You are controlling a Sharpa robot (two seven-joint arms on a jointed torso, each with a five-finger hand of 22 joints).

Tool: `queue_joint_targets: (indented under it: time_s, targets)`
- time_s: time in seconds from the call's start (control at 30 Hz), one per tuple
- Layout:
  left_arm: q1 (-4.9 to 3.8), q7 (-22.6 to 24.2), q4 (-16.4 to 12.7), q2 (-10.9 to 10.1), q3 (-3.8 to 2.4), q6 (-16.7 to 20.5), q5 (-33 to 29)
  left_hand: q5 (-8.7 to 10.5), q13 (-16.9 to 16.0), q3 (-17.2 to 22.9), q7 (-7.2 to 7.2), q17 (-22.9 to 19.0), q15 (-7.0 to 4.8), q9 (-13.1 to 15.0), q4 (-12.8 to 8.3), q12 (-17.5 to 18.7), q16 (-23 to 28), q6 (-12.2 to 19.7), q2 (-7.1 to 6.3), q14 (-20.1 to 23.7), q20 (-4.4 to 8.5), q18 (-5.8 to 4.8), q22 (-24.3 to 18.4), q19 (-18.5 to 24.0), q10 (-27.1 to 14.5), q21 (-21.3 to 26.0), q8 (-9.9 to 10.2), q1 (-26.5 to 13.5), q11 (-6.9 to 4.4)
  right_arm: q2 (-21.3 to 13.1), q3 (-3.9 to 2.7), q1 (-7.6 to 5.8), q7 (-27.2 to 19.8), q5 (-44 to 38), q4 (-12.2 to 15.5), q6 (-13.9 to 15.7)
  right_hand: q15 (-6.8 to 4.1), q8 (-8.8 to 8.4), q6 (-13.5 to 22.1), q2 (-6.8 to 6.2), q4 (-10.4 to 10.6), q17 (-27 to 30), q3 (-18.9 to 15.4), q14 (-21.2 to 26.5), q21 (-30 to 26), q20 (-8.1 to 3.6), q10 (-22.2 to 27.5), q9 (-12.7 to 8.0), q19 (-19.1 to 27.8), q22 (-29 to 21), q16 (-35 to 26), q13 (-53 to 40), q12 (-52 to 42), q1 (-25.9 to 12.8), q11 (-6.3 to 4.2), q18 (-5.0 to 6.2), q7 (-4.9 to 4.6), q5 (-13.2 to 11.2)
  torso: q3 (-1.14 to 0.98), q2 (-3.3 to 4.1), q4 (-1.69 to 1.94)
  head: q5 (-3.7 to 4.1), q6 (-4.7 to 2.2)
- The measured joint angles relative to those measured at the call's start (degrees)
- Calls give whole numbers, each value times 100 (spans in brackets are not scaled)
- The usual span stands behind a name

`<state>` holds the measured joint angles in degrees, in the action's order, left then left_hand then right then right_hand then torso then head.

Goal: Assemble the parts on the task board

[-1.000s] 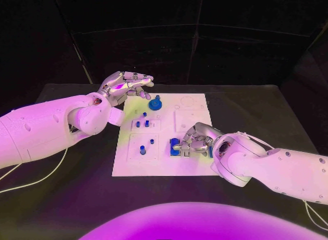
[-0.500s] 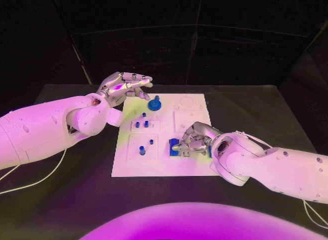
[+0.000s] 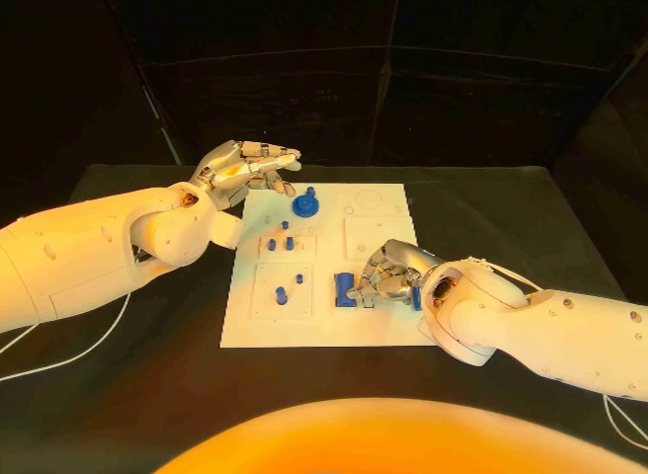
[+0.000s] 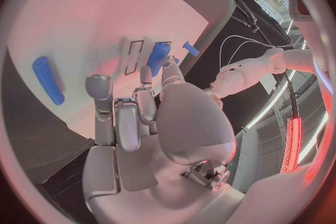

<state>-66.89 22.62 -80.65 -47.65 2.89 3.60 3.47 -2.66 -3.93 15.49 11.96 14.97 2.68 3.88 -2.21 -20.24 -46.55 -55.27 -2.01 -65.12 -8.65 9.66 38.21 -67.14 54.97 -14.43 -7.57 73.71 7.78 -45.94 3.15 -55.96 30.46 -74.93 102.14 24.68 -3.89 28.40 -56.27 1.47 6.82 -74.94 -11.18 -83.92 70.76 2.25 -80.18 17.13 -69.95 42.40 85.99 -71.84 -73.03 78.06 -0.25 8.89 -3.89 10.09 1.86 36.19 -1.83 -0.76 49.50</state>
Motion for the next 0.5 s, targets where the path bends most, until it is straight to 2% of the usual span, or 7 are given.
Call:
queue_joint_targets:
  time_s: [0.17,0.2,0.37,0.5]
  targets:
    - [0,-2,-6,-6,0,-1,0,0,0,0,0,0,0,0,0,0,0,0,0,0,0,0,0,0,0,0,0,0,0,-95,0,1,-92,-2,58,65,0,0,65,0,-1,0,-12,0,0,0,-1,0,0,-24,0,1,0,0,-1,0,-7,0,-2,0,0,15,-7]
    - [0,-2,-7,-7,0,-1,0,0,0,0,0,0,0,0,0,0,0,0,0,0,0,0,0,0,0,0,0,0,0,-132,0,1,-125,4,76,96,0,0,93,0,13,0,-25,0,0,0,-1,-2,0,-31,0,1,0,0,-1,0,-34,0,-3,-1,0,16,-8]
    - [0,-4,-9,-22,1,-3,0,0,0,0,0,0,0,0,0,0,0,0,0,0,2,0,1,2,0,0,0,0,0,-530,0,1,-421,95,248,321,1,-188,319,77,37,1,-49,0,0,32,38,-77,32,-98,0,2,38,-82,38,0,-135,193,-3,-9,-8,48,-14]
    - [0,-4,-12,-35,1,-3,0,0,0,0,0,-1,0,0,0,0,0,0,0,0,3,0,1,3,0,0,0,0,0,-924,-1,-3,-600,137,343,395,42,-319,410,90,52,1,-64,-2,-5,53,88,-138,53,-132,0,12,117,-130,88,1,-187,223,2,-17,-15,106,-14]
